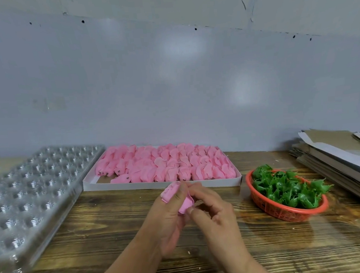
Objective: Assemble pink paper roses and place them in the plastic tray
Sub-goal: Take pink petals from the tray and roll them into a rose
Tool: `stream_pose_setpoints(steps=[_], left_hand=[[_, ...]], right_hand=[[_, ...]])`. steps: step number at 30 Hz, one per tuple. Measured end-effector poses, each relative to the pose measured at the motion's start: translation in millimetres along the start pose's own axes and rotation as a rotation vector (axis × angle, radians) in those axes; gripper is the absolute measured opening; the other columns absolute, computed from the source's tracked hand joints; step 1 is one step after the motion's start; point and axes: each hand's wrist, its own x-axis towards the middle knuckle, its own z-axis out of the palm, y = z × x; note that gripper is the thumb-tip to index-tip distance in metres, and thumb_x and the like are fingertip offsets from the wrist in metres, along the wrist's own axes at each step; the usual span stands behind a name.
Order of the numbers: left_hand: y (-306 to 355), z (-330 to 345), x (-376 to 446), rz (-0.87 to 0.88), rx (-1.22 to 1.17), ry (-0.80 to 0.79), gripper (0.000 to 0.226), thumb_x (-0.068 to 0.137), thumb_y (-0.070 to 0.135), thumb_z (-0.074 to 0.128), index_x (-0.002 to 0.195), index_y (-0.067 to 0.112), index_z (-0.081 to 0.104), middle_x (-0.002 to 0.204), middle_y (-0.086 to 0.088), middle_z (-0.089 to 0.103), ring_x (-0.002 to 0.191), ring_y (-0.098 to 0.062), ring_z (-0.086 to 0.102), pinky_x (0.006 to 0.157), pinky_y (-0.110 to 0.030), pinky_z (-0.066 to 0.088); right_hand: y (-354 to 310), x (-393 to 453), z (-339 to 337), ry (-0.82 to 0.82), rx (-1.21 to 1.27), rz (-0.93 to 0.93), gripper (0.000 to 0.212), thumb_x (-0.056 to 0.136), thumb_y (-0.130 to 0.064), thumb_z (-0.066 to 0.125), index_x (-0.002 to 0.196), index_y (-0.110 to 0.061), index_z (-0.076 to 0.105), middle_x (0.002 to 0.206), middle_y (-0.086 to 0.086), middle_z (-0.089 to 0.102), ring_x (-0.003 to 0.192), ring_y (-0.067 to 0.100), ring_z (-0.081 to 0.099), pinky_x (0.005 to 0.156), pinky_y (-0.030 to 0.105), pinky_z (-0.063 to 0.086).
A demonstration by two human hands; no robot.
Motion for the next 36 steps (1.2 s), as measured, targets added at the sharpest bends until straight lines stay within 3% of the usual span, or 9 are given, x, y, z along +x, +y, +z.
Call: stream_pose_setpoints(steps=[6, 11, 15, 19, 24, 28, 32, 34, 36], left_hand=[[0, 0, 4, -0.017, -0.062, 0.119, 0.060, 0.074, 0.042, 0.064, 0.116, 0.000, 0.066, 0.114, -0.019, 0.069, 0.094, -0.033, 0.070, 0.074, -0.042, 0.059], [-3, 4, 1, -0.026, -0.048, 0.115, 0.050, 0.075, 0.045, 0.062, 0.104, 0.005, 0.074, 0.105, -0.020, 0.071, 0.088, -0.031, 0.071, 0.068, -0.036, 0.059], [-5, 8, 0, -0.015, -0.063, 0.103, 0.044, 0.077, 0.037, 0.062, 0.107, 0.005, 0.069, 0.114, -0.013, 0.070, 0.094, -0.026, 0.071, 0.064, -0.031, 0.058], [-4, 12, -4, 0.035, 0.074, 0.056, 0.053, 0.070, 0.050, 0.075, 0.105, 0.009, 0.073, 0.106, -0.018, 0.070, 0.092, -0.025, 0.070, 0.068, -0.027, 0.056], [-5, 10, -6, 0.008, 0.034, -0.083, 0.095, 0.041, 0.048, 0.095, 0.119, 0.003, 0.064, 0.114, -0.019, 0.067, 0.106, -0.028, 0.066, 0.085, -0.033, 0.056], [-5, 6, -9, -0.031, -0.027, -0.139, 0.079, 0.039, 0.039, 0.098, 0.106, 0.005, 0.072, 0.117, -0.019, 0.066, 0.105, -0.028, 0.065, 0.080, -0.032, 0.056], [1, 6, -11, -0.060, 0.119, -0.106, 0.060, 0.048, 0.041, 0.093, 0.096, 0.011, 0.075, 0.107, -0.013, 0.062, 0.077, -0.019, 0.045, 0.052, -0.020, 0.036], [2, 7, -11, -0.084, 0.142, -0.090, 0.039, 0.056, 0.038, 0.089, 0.088, 0.019, 0.078, 0.107, -0.015, 0.057, 0.074, -0.015, 0.044, 0.050, -0.021, 0.030], [2, 8, -11, -0.104, 0.146, -0.082, 0.044, 0.058, 0.038, 0.084, 0.097, 0.018, 0.077, 0.090, -0.014, 0.052, 0.054, -0.007, 0.043, 0.045, -0.019, 0.031]], right_hand=[[6, 1, 4, 0.032, 0.067, 0.162, 0.029, 0.070, 0.004, 0.074, 0.090, -0.015, 0.066, 0.079, 0.007, 0.068, 0.068, 0.005, 0.059, 0.064, 0.018, 0.050], [4, -3, 10, 0.046, 0.158, 0.117, 0.036, 0.071, 0.010, 0.073, 0.088, -0.022, 0.072, 0.073, 0.006, 0.068, 0.066, 0.008, 0.060, 0.064, 0.020, 0.052], [5, -3, 12, 0.075, 0.175, 0.120, 0.050, 0.074, 0.013, 0.069, 0.101, -0.029, 0.072, 0.091, 0.007, 0.072, 0.075, 0.016, 0.063, 0.072, 0.026, 0.054], [2, -5, 12, 0.091, 0.120, 0.052, 0.047, 0.076, 0.008, 0.069, 0.097, -0.033, 0.074, 0.091, 0.007, 0.070, 0.071, 0.013, 0.062, 0.065, 0.024, 0.051], [-3, -2, 7, 0.092, 0.203, 0.034, 0.028, 0.075, -0.001, 0.075, 0.087, -0.026, 0.076, 0.079, 0.005, 0.072, 0.069, 0.004, 0.061, 0.062, 0.017, 0.049], [-5, 1, 0, -0.065, 0.288, 0.093, 0.018, 0.074, -0.016, 0.067, 0.089, -0.016, 0.077, 0.079, 0.002, 0.074, 0.072, 0.007, 0.065, 0.066, 0.016, 0.050], [1, 5, -3, -0.151, 0.477, 0.338, 0.014, 0.070, -0.013, 0.066, 0.078, -0.006, 0.075, 0.059, 0.007, 0.060, 0.052, 0.014, 0.053, 0.054, 0.022, 0.048], [4, 6, -4, -0.164, 0.621, 0.452, 0.006, 0.070, -0.008, 0.074, 0.074, -0.005, 0.074, 0.058, 0.009, 0.056, 0.050, 0.015, 0.051, 0.048, 0.022, 0.048], [6, 6, -4, -0.171, 0.714, 0.519, 0.013, 0.072, -0.012, 0.071, 0.081, -0.002, 0.070, 0.059, 0.011, 0.056, 0.048, 0.015, 0.051, 0.045, 0.023, 0.049]])
